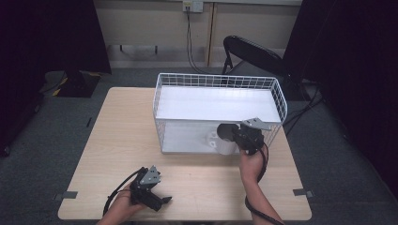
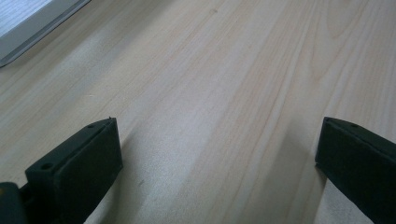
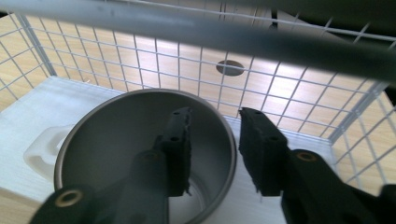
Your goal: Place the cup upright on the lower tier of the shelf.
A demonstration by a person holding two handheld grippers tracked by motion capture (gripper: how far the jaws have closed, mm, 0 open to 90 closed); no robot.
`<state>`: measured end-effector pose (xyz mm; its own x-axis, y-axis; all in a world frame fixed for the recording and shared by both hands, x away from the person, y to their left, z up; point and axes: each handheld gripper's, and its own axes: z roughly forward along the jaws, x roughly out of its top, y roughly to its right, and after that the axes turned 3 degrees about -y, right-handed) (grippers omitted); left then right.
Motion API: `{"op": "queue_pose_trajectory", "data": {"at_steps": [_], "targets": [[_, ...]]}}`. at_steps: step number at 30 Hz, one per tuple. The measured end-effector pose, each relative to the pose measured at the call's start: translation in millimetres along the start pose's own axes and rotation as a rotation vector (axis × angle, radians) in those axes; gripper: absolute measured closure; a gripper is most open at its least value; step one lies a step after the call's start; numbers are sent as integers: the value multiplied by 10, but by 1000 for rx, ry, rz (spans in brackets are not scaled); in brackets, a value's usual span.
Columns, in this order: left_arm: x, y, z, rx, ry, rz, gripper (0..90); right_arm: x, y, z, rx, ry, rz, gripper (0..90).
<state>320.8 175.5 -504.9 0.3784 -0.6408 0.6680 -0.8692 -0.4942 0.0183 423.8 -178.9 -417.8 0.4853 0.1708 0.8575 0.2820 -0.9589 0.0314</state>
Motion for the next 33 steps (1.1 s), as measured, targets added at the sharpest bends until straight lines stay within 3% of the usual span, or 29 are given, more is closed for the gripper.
{"op": "queue_pose_trajectory", "data": {"at_steps": [4,10,15,16,24,33], "targets": [[0,-1,0,0,0,1,0,22,5,-50,13,13,4,548],[0,0,0,0,0,0,0,10,4,-132,90,7,14,397],[0,-1,0,0,0,1,0,12,7,-210,113,12,7,348],[0,-1,-1,0,-1,2,0,25,14,-253,139,12,13,318],[0,2,2,-1,3,-4,0,6,-2,-332,195,-10,-4,247],[0,0,0,0,0,0,0,-112,-47,-358,212,-22,-35,209]]}}
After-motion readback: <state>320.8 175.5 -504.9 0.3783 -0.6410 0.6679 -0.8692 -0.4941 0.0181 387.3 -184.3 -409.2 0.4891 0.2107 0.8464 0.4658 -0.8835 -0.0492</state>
